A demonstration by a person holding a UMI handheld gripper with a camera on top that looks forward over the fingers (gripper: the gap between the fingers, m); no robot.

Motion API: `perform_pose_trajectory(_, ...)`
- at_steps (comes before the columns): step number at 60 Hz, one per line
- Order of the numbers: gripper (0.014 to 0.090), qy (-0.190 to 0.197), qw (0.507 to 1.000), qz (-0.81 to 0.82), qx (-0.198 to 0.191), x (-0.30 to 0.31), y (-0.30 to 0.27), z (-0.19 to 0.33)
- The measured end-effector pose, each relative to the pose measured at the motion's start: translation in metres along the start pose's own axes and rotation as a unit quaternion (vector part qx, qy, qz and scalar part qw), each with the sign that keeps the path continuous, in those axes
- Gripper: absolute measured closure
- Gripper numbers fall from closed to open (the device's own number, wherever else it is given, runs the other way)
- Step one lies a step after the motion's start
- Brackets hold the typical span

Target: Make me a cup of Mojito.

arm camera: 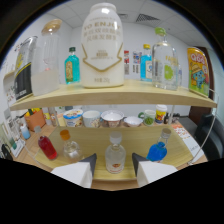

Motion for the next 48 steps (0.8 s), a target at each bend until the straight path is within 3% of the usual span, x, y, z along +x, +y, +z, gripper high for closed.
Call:
perform_pose_trajectory(8, 0.0587, 0.001, 1.000, 0.012, -0.021, 0.004, 0.008, 0.017)
perform_pose_trajectory(13, 0.0686, -0.003, 1.000, 0.011, -0.013, 0.003, 0.006, 0.019)
perform_pose_trajectory(31, 0.0707, -0.015, 1.000, -0.003, -0.018, 0.000, 0.007, 0.013)
perform_pose_trajectory(41, 0.0708, -0.015, 1.000, -0.011, 0.013, 0.010, -0.006, -0.023)
perform_pose_trajectory(48, 0.0709, 0.001, 1.000, -0.010, 0.012, 0.034, 0.003, -0.049)
